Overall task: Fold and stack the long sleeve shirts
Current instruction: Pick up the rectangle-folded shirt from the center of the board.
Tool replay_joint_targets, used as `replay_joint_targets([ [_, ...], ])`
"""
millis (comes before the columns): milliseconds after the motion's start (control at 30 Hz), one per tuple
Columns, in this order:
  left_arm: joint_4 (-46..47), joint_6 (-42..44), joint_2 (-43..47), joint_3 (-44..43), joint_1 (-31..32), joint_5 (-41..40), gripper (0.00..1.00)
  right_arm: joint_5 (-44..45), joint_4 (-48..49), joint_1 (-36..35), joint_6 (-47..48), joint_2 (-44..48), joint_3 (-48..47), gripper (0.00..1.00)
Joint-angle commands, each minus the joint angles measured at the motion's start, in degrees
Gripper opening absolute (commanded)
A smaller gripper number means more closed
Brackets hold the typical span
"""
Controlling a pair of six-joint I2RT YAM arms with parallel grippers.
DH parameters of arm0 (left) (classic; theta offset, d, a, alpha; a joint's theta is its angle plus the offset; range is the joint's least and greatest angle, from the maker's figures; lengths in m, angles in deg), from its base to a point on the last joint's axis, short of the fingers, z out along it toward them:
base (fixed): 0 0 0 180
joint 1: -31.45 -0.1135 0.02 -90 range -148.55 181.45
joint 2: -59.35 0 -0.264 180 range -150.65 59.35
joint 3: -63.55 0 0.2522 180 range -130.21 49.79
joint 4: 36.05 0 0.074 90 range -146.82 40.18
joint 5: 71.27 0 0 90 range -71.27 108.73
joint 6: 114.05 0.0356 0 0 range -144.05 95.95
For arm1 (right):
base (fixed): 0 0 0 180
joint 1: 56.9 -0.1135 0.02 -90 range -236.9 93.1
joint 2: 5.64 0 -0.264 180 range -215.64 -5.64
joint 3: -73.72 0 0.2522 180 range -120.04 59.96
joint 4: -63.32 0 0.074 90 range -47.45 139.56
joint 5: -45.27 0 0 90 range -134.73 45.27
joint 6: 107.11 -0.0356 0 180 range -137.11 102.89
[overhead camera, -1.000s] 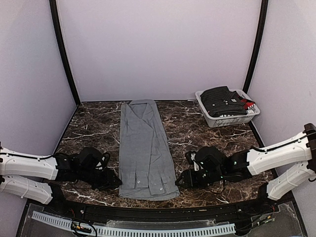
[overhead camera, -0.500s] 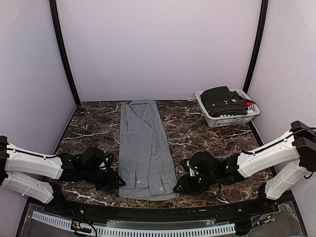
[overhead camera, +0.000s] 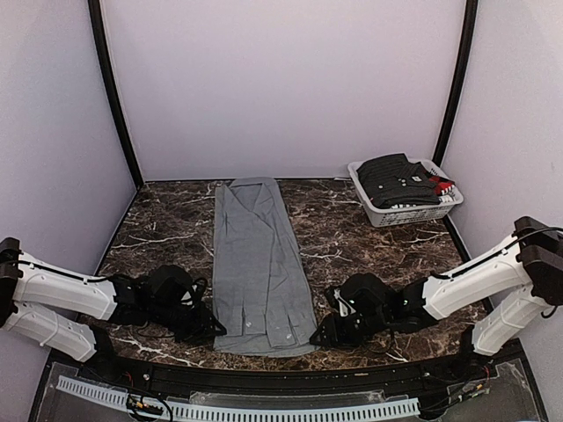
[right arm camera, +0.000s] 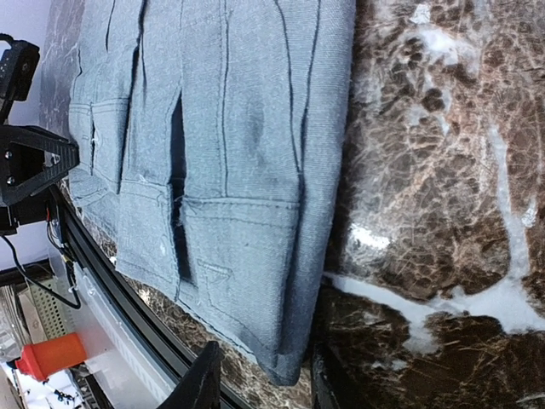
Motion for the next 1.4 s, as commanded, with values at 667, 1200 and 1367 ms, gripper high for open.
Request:
replay_joint_targets([
  [667,-3.3,-0.3,4.0,1.3,0.5,4.2,0.02,-3.9,-0.1,2.2,3.9,-6.2,-6.1,0.02],
  [1200,-6.6,0.0,11.1,-7.8,-7.5,3.5,0.00,-3.8,-6.4,9.1,8.0,-5.1,-19.8,0.00],
  [1367,-3.8,-0.5,10.1,-9.3,-13.5,4.8,0.00,-4.2,-6.3,13.3,9.4,-8.0,-24.9,0.00],
])
